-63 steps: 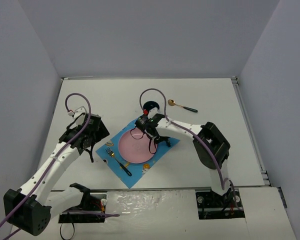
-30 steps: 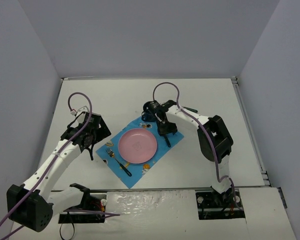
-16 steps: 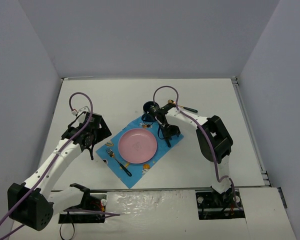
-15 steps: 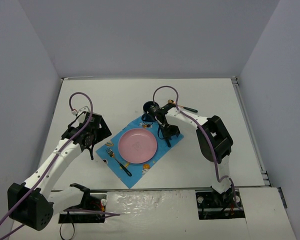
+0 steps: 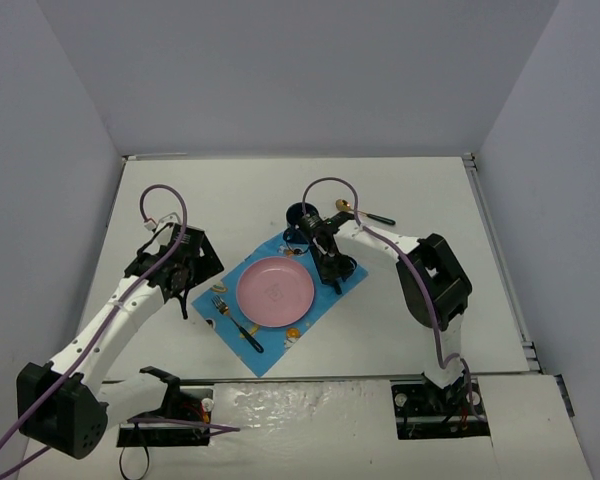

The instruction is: Set the dinner table for one person

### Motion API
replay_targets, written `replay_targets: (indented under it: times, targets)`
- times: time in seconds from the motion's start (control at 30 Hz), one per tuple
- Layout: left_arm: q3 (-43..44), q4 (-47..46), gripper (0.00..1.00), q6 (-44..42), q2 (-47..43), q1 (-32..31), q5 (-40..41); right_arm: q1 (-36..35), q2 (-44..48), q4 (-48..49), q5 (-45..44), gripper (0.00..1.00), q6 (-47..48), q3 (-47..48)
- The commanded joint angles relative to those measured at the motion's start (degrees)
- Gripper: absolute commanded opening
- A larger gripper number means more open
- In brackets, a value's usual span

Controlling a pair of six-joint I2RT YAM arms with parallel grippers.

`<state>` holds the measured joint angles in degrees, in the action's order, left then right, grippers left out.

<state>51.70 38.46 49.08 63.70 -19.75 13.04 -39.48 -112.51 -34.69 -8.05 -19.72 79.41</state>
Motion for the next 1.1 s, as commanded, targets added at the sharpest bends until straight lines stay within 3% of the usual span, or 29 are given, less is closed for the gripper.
replay_targets:
  times: [0.0, 0.23, 0.37, 0.73, 1.07]
  targets:
    - [1.5, -2.2, 0.79, 0.1, 0.5, 0.5, 0.2, -0.4, -0.2, 1.5, 1.1, 0.32, 1.2, -1.0]
    - [1.8, -2.1, 0.79, 0.2, 1.4, 0.5, 0.1, -0.5, -1.6, 3.7, 2.6, 0.26, 1.1, -2.1]
    - [1.8, -1.9, 0.79, 0.1, 1.3, 0.5, 0.0, -0.7, -1.6, 3.9, 2.6, 0.13, 1.0, -2.8]
    - [1.6, -2.6, 0.79, 0.8, 1.7, 0.5, -0.5, -4.1, 4.7, -2.9, -5.6, 0.11, -0.4, 1.4]
    - [1.2, -3.3, 0.79, 1.2, 1.6, 0.5, -1.3, -8.7, 5.1, -6.6, -10.2, 0.07, 0.3, 2.4]
